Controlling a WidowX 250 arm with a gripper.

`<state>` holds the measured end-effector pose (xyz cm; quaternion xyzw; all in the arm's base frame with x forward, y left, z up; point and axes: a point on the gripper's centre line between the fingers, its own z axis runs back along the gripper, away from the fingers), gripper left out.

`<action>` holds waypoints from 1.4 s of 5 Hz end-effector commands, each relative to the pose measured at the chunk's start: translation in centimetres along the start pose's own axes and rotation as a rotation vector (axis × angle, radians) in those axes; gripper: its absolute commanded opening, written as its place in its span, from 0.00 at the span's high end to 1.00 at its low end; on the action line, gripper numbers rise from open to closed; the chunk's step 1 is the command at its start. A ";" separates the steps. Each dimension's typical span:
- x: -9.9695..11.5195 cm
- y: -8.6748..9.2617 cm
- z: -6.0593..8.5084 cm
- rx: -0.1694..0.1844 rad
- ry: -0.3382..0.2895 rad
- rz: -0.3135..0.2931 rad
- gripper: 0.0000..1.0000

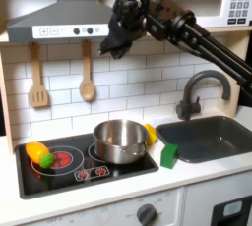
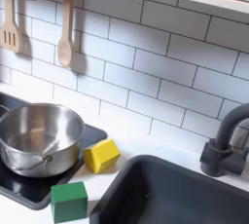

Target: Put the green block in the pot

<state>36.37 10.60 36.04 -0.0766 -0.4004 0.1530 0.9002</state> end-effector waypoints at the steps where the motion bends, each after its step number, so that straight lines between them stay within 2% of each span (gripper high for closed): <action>1: -5.5 -1.4 -0.2 -0.022 0.240 -0.091 1.00; 2: -7.9 -1.6 0.1 -0.032 0.313 -0.132 1.00; 3: -10.5 -1.5 0.0 -0.024 0.396 -0.167 1.00; 5: -14.3 -1.0 0.6 -0.002 0.521 -0.255 1.00; 7: -17.7 -1.3 2.6 -0.021 0.609 -0.331 0.64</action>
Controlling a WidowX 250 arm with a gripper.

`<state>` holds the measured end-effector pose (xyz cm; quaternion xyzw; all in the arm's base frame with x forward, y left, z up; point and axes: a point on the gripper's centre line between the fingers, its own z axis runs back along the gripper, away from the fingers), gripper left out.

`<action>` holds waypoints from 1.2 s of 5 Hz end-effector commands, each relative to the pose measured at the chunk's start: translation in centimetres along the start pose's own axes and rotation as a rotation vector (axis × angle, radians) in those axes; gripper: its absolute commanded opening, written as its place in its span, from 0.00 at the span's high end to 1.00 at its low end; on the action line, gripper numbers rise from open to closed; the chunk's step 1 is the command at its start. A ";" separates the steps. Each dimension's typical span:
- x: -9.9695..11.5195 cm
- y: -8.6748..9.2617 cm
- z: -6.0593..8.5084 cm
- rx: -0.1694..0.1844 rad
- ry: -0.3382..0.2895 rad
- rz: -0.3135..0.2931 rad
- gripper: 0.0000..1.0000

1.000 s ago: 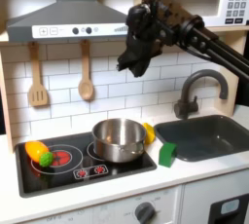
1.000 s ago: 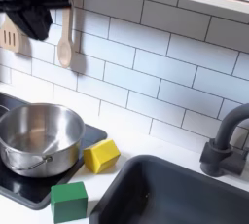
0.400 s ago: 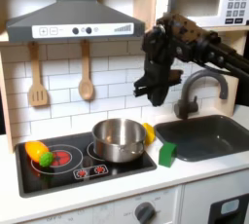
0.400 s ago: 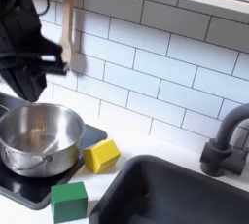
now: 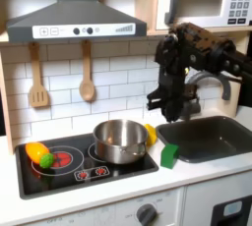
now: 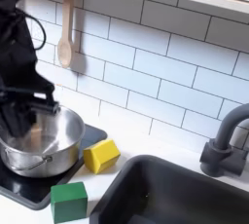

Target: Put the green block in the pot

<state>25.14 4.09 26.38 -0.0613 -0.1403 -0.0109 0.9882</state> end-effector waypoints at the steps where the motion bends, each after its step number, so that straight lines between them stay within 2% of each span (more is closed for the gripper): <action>1: -3.0 -1.0 0.1 -0.013 0.052 -0.042 0.39; 2: -4.2 -1.3 0.1 -0.006 0.074 -0.066 0.00; 4: -6.2 -2.4 0.2 -0.009 0.151 -0.171 0.00; 5: -7.2 -2.2 0.2 -0.021 0.180 -0.189 0.00; 6: -7.9 -2.0 0.4 -0.048 0.205 -0.269 0.00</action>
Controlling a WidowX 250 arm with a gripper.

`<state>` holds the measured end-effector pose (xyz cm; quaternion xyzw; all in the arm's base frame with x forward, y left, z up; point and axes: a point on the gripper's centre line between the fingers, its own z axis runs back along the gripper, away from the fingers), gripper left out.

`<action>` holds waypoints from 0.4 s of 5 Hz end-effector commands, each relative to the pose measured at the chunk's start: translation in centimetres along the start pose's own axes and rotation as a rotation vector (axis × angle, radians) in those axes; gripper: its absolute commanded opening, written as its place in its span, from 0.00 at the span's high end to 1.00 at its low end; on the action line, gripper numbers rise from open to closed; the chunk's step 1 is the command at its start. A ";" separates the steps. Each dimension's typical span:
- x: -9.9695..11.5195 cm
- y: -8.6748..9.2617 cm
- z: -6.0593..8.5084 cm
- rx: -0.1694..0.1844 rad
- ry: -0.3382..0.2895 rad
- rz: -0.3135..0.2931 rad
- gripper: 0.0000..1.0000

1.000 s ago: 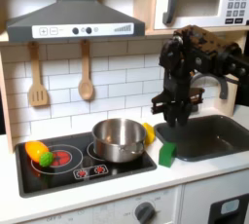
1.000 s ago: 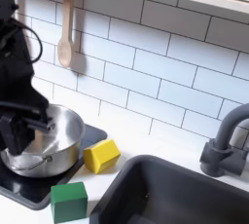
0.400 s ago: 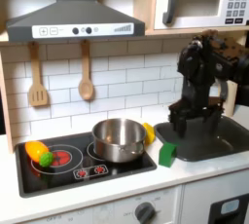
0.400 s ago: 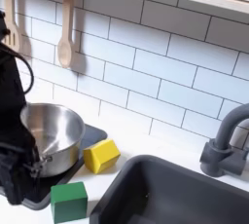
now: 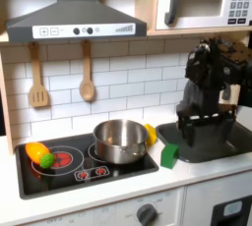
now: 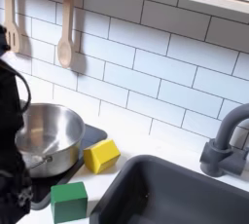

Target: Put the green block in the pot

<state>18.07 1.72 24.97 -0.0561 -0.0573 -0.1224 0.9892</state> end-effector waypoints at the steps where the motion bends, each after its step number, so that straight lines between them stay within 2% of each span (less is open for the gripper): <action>1: -1.4 1.6 0.2 -0.019 0.038 -0.138 0.00; 2: -2.1 2.9 0.1 -0.036 0.064 -0.220 0.00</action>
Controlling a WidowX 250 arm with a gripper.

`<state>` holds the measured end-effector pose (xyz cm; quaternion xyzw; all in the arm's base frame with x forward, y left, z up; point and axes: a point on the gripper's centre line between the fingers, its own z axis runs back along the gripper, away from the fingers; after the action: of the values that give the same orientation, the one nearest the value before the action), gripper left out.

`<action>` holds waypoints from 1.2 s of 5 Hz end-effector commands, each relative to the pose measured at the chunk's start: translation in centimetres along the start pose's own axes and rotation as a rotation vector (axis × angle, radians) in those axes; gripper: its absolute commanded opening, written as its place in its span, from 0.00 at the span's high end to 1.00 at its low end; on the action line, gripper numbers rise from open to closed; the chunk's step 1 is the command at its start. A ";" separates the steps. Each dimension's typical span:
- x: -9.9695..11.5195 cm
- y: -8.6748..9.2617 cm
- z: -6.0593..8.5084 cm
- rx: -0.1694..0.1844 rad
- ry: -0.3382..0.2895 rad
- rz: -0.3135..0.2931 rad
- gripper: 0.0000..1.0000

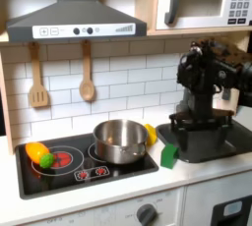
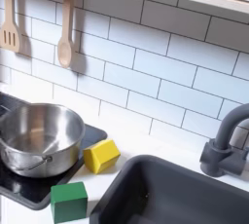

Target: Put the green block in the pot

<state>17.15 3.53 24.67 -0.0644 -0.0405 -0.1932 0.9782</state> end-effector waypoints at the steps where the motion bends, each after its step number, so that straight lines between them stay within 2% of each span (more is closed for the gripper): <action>1: -1.9 1.7 -0.1 -0.033 0.045 -0.146 0.00; 2: -1.8 1.7 0.3 -0.020 0.004 -0.167 0.00; 6: -1.8 1.8 0.2 -0.025 0.014 -0.169 0.00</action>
<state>16.16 5.85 24.47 -0.0715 -0.0367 -0.2760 0.9578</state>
